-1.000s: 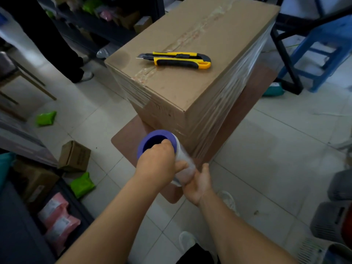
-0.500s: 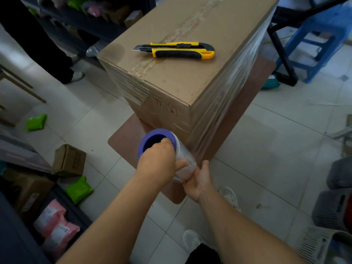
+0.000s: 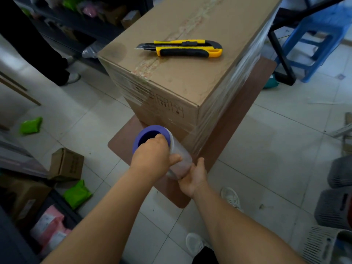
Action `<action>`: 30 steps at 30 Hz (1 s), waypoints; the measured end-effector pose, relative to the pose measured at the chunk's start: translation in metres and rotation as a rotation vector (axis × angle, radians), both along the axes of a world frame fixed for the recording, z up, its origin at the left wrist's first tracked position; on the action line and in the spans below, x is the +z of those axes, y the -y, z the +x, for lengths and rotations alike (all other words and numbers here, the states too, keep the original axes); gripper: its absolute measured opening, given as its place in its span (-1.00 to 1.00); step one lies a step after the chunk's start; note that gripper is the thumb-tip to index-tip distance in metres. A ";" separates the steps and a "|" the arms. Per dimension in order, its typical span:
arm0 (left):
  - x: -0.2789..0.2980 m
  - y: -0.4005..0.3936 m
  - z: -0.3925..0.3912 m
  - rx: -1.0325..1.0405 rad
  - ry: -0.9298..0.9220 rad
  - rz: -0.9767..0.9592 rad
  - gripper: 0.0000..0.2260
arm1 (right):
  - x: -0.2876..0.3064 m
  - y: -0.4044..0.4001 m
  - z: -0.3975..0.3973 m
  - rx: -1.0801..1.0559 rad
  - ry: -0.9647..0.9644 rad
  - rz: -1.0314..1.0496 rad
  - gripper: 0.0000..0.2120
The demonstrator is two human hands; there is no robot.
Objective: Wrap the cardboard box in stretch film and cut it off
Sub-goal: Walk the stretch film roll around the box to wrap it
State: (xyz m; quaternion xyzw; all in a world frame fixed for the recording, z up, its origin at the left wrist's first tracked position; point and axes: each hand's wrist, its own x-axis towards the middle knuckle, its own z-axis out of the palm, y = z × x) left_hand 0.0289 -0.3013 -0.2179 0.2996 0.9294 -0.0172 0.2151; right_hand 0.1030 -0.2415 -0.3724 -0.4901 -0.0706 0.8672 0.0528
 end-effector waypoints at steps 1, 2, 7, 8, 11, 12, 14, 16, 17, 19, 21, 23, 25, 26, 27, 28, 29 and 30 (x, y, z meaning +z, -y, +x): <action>0.001 0.001 -0.002 -0.007 -0.002 0.001 -0.55 | 0.000 0.002 -0.003 -0.014 -0.009 -0.006 -0.26; 0.002 0.001 -0.005 -0.017 0.000 0.002 -0.54 | 0.000 0.005 -0.005 -0.027 -0.017 -0.012 -0.26; 0.006 0.008 -0.014 -0.066 0.017 -0.016 -0.51 | 0.005 0.016 -0.013 -0.076 -0.059 -0.065 -0.33; 0.007 0.010 -0.015 -0.062 0.027 -0.012 -0.52 | 0.007 0.019 -0.014 -0.084 -0.079 -0.090 -0.34; 0.008 0.017 -0.019 -0.074 0.057 -0.008 -0.52 | 0.005 0.028 -0.017 -0.092 -0.098 -0.125 -0.30; 0.008 0.018 -0.021 -0.080 0.067 -0.011 -0.52 | 0.004 0.030 -0.018 -0.090 -0.084 -0.120 -0.30; 0.008 0.020 -0.025 -0.089 0.083 -0.014 -0.49 | 0.005 0.035 -0.021 -0.117 -0.075 -0.125 -0.33; 0.007 0.021 -0.031 -0.104 0.094 -0.023 -0.46 | 0.004 0.040 -0.025 -0.179 -0.073 -0.145 -0.35; 0.006 0.022 -0.035 -0.116 0.097 -0.029 -0.46 | 0.004 0.042 -0.028 -0.203 -0.058 -0.154 -0.37; 0.005 0.023 -0.045 -0.145 0.103 -0.038 -0.46 | 0.003 0.048 -0.036 -0.245 -0.030 -0.171 -0.41; 0.004 0.024 -0.056 -0.168 0.115 -0.040 -0.48 | 0.002 0.051 -0.046 -0.283 -0.018 -0.191 -0.44; 0.002 0.022 -0.069 -0.198 0.124 -0.047 -0.49 | 0.000 0.053 -0.056 -0.330 -0.023 -0.214 -0.46; 0.000 0.020 -0.082 -0.239 0.134 -0.055 -0.52 | -0.002 0.054 -0.066 -0.373 -0.020 -0.220 -0.49; 0.000 0.019 -0.088 -0.255 0.152 -0.054 -0.53 | -0.004 0.054 -0.069 -0.392 -0.007 -0.230 -0.51; -0.001 0.017 -0.093 -0.270 0.172 -0.051 -0.55 | -0.006 0.054 -0.072 -0.409 0.004 -0.239 -0.53; -0.001 0.016 -0.098 -0.292 0.187 -0.051 -0.58 | -0.007 0.054 -0.075 -0.426 0.014 -0.247 -0.56; -0.002 0.015 -0.102 -0.319 0.193 -0.055 -0.60 | -0.009 0.054 -0.077 -0.444 0.030 -0.250 -0.58; -0.003 0.014 -0.106 -0.349 0.193 -0.058 -0.62 | -0.009 0.053 -0.080 -0.456 0.040 -0.253 -0.60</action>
